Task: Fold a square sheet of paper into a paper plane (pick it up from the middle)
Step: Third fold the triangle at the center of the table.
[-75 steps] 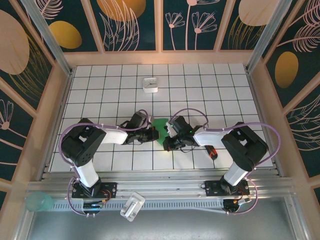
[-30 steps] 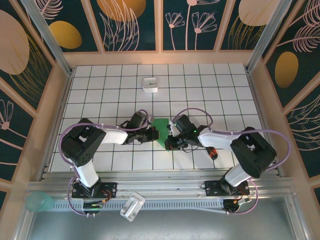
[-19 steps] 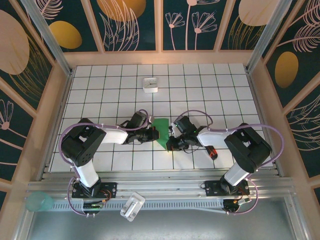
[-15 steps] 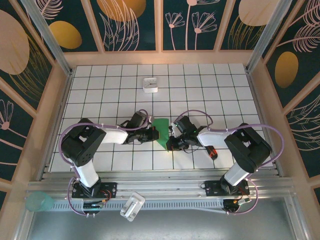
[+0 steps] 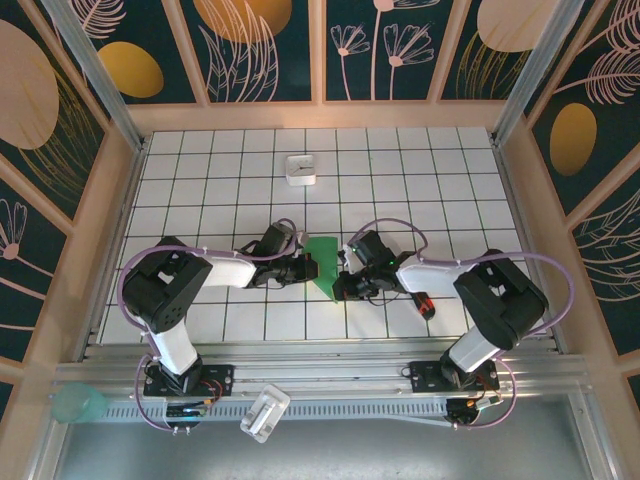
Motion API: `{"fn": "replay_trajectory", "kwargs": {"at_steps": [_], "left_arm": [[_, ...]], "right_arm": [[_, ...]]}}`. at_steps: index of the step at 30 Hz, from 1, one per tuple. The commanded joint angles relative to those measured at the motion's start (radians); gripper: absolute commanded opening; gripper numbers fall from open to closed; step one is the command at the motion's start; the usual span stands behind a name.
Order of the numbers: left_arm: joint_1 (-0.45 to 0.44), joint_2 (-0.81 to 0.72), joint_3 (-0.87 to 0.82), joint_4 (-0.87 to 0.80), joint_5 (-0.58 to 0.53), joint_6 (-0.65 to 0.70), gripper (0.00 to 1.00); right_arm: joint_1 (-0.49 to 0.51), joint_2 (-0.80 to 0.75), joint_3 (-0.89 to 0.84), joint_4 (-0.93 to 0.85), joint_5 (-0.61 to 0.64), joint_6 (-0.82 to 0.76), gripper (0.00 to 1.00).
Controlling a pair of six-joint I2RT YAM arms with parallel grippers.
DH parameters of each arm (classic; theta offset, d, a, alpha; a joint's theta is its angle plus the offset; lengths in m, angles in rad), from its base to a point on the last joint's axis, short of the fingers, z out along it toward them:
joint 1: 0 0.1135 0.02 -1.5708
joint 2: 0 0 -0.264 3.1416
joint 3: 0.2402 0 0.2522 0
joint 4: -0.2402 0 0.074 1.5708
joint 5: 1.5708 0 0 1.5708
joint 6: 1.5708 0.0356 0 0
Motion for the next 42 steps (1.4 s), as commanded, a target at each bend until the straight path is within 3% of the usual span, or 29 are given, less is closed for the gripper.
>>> {"fn": "replay_trajectory", "kwargs": {"at_steps": [1, 25, 37, 40, 42], "left_arm": [[0.009, 0.046, -0.014, -0.112, -0.098, 0.028, 0.01], [0.010, 0.036, 0.008, -0.123, -0.093, 0.028, 0.03], [-0.002, -0.137, -0.003, -0.072, -0.043, -0.075, 0.27], [-0.027, -0.167, -0.023, -0.057, -0.027, -0.114, 0.27], [-0.051, -0.170, -0.033, -0.049, -0.011, -0.142, 0.22]], "right_arm": [[0.006, -0.030, 0.025, -0.025, -0.016, 0.004, 0.00], [0.006, 0.075, -0.043, 0.011, 0.028, -0.008, 0.00], [0.004, 0.082, -0.084, 0.024, 0.039, 0.004, 0.00], [0.004, 0.080, -0.088, 0.021, 0.041, 0.007, 0.00], [0.004, 0.077, -0.091, 0.021, 0.041, 0.009, 0.00]]}}
